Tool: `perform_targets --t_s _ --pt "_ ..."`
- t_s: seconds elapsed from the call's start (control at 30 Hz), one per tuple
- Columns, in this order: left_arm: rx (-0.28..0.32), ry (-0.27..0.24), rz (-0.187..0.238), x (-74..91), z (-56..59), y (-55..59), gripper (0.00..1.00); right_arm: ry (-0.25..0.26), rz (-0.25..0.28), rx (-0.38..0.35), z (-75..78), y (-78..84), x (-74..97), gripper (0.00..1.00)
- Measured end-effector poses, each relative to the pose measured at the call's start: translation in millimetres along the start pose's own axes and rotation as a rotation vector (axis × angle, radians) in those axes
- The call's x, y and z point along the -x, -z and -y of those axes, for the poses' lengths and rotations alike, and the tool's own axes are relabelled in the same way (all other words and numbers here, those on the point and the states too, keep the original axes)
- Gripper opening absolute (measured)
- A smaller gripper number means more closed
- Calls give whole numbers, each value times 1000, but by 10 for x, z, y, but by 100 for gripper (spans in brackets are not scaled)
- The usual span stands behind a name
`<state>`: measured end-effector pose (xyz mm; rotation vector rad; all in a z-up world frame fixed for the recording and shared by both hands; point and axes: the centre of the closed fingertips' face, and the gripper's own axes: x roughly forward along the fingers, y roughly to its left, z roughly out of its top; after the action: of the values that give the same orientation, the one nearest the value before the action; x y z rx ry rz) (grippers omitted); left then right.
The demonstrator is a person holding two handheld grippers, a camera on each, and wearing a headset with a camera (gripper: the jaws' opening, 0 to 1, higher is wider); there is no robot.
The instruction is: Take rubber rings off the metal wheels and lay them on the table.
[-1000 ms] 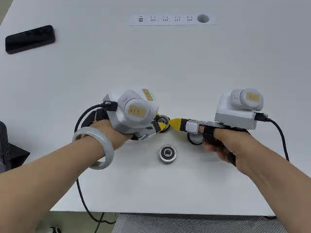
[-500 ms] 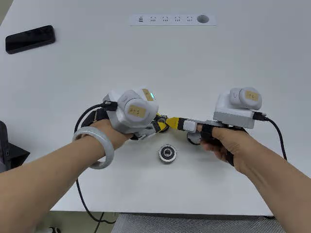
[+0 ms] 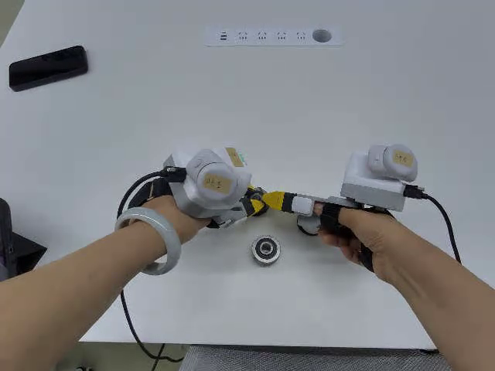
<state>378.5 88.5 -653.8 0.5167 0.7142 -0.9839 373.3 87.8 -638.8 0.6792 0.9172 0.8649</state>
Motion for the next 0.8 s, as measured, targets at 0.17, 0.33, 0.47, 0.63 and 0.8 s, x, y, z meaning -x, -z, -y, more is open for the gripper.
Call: perform_targets --t_s 0.17,0.33,0.47,0.63,0.8 --pt "-1 1 0 -4 4 -5 14 -13 1 -7 -17 6 18 1" --pt "-3 1 0 -3 9 -6 14 -26 -1 -3 -61 23 35 1" --pt "-4 0 -1 -3 9 -5 14 -32 9 -26 -67 26 45 1" --pt "-6 0 2 -5 9 -5 14 -29 20 -71 -59 31 43 1" --pt "-15 1 1 -5 14 -8 14 3 33 -91 10 19 34 2"
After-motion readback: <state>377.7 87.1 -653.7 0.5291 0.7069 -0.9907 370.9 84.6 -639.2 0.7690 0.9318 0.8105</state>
